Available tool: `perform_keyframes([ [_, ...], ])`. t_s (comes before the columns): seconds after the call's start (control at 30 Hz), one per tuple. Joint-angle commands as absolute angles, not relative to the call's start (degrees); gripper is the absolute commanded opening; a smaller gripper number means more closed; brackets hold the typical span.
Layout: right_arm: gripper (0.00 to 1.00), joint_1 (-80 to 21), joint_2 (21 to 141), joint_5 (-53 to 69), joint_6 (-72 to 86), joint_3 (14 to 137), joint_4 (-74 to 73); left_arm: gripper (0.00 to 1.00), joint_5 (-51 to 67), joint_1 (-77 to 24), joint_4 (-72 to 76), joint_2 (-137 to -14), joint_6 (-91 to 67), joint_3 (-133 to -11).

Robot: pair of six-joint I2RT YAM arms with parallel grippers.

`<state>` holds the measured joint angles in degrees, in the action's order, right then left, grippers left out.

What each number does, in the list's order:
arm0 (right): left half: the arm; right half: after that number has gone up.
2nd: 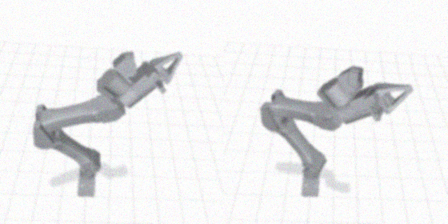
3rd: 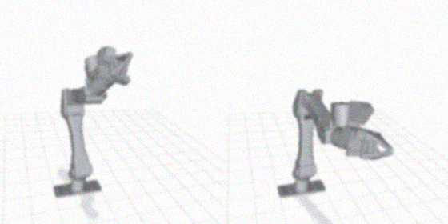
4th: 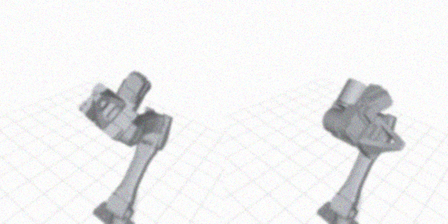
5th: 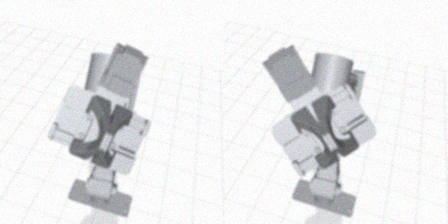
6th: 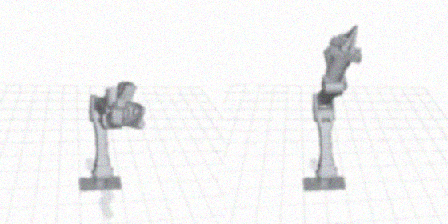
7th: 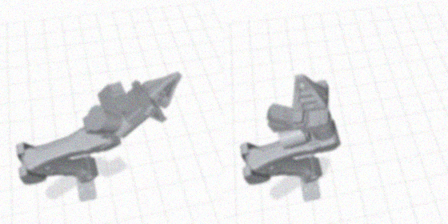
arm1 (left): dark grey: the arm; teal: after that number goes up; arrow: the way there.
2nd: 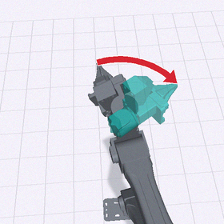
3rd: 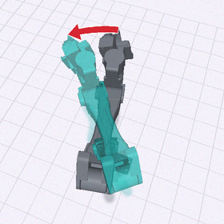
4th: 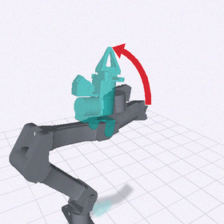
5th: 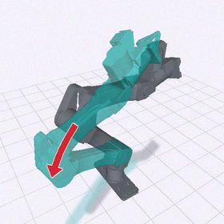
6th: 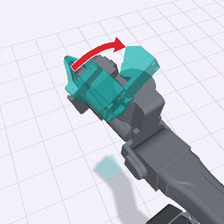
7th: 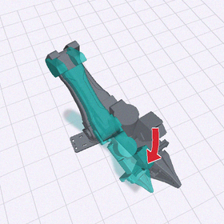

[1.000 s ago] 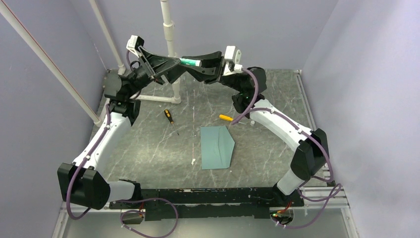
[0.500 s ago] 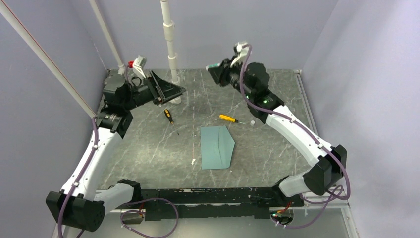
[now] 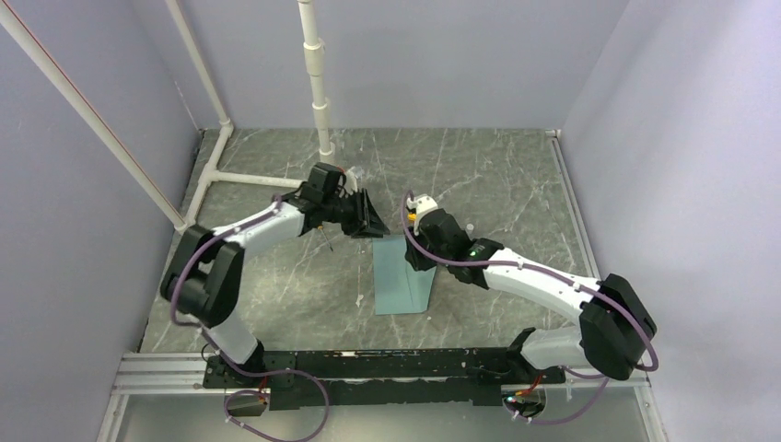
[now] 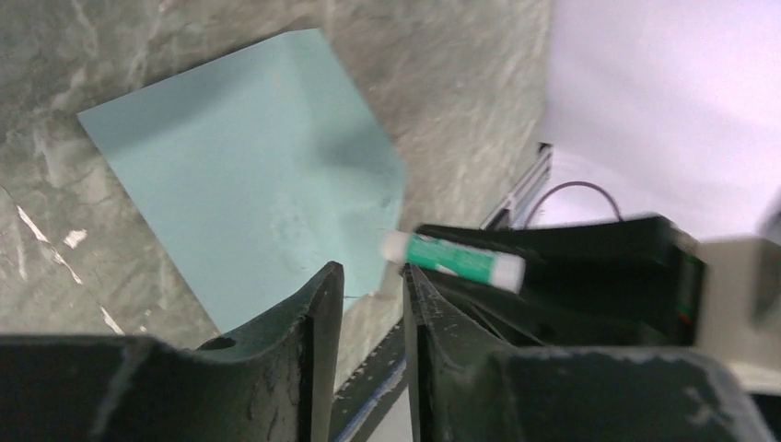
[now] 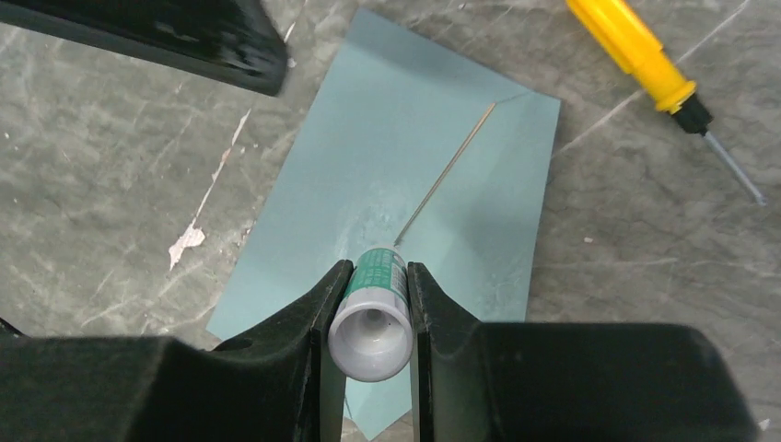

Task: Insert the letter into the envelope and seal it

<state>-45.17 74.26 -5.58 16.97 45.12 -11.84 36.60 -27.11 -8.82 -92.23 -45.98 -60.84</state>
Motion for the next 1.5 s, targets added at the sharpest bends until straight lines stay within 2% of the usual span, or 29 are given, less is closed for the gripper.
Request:
perform_keyframes([
  [0.0,0.0,-46.8,73.6,-4.9,18.5,42.9,-4.7,0.31,35.9,-28.7,-4.7,-97.3,-42.1,-63.0],
  [0.13,0.0,-48.6,76.6,-4.9,18.0,41.7,-0.7,0.18,37.9,-29.0,-3.9,-101.2,-41.6,-63.4],
  [0.33,0.0,-51.3,81.9,-9.4,17.3,43.6,-0.4,0.12,37.5,-29.1,-3.5,-105.9,-41.1,-64.0],
  [0.5,0.0,-52.2,83.4,-14.7,17.3,44.0,-0.4,0.11,36.2,-29.2,-3.7,-108.4,-40.2,-64.1],
  [0.93,0.0,-52.4,89.1,-15.6,13.8,42.4,5.3,0.07,31.9,-29.6,-4.8,-112.5,-39.0,-62.0],
  [1.03,0.0,-53.0,88.8,-15.6,14.4,42.2,3.8,0.03,29.3,-29.6,-9.8,-113.4,-39.4,-63.3],
  [1.47,0.0,-56.3,84.8,-10.8,16.7,39.7,-6.9,0.02,24.8,-29.7,-15.4,-116.3,-42.0,-63.8],
])
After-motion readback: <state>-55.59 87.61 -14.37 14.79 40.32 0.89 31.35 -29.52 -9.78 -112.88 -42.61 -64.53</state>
